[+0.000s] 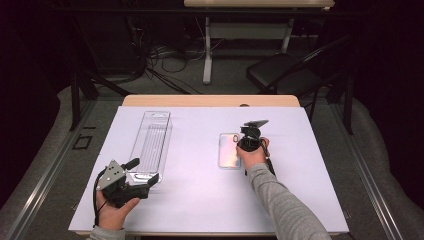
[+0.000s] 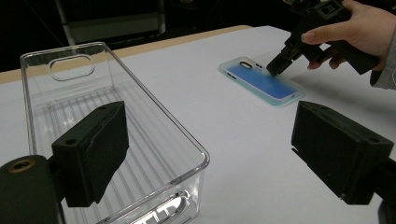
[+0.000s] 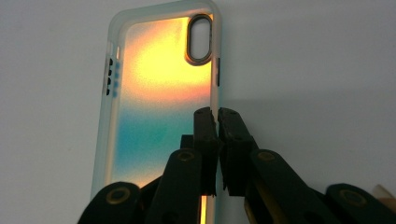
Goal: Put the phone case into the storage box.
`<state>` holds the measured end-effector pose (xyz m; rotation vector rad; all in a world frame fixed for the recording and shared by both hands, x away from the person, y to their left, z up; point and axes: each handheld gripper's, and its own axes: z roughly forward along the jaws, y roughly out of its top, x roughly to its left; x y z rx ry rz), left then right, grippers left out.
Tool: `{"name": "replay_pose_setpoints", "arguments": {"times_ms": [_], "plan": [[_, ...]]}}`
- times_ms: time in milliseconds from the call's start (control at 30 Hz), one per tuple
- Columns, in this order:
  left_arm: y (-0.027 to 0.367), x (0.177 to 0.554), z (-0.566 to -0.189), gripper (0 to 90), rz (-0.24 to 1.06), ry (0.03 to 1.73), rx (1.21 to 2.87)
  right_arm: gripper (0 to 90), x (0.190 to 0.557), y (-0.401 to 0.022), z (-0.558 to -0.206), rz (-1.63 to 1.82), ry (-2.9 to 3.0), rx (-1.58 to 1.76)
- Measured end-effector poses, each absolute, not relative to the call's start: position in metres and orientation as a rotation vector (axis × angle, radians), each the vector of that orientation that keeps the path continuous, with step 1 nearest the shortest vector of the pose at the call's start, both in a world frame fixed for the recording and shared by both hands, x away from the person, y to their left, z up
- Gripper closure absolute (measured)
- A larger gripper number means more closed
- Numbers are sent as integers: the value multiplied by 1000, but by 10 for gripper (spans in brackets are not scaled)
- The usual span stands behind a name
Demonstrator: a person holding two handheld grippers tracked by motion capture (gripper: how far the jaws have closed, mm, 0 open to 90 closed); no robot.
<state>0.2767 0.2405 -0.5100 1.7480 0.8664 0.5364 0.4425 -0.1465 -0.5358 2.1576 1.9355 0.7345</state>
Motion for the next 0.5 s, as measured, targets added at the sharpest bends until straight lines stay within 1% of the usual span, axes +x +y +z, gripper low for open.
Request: {"name": "replay_pose_setpoints", "arguments": {"times_ms": [500], "plan": [[240,277,-510,121,538,866,1749,878,441,-149,-536,763,1917,2171]]}}
